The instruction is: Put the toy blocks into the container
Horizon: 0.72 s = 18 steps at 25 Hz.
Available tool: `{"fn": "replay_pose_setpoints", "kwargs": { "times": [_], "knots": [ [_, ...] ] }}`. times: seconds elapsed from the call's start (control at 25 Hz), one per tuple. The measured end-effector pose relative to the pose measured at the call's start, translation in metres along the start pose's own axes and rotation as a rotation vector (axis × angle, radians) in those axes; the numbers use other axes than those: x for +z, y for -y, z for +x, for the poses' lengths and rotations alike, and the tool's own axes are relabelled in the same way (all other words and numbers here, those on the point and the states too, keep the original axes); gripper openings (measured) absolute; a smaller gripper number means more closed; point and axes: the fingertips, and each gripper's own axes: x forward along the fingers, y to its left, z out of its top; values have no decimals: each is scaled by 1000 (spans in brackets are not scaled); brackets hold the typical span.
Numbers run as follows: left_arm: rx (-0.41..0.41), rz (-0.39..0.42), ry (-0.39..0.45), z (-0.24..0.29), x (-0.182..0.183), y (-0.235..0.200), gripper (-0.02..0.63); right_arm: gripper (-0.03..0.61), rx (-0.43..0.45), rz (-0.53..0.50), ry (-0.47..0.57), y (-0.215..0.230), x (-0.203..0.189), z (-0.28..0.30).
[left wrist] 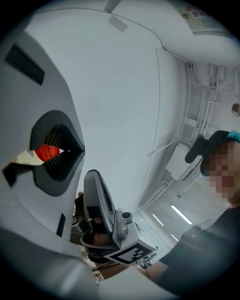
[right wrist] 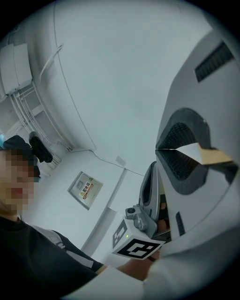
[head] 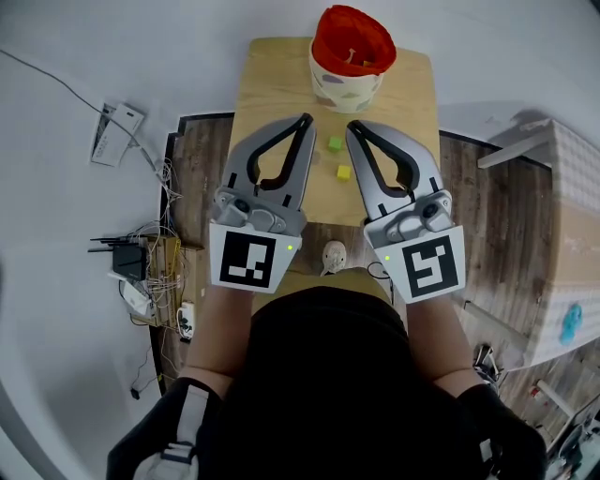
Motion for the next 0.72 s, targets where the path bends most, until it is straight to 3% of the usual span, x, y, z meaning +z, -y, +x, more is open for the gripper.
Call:
{"fn": "replay_pose_setpoints", "kwargs": {
  "times": [0.72],
  "knots": [
    [-23,-69,-59,2,-55,-25,9,29,47,61,-145,-18,-73,44]
  ]
}}
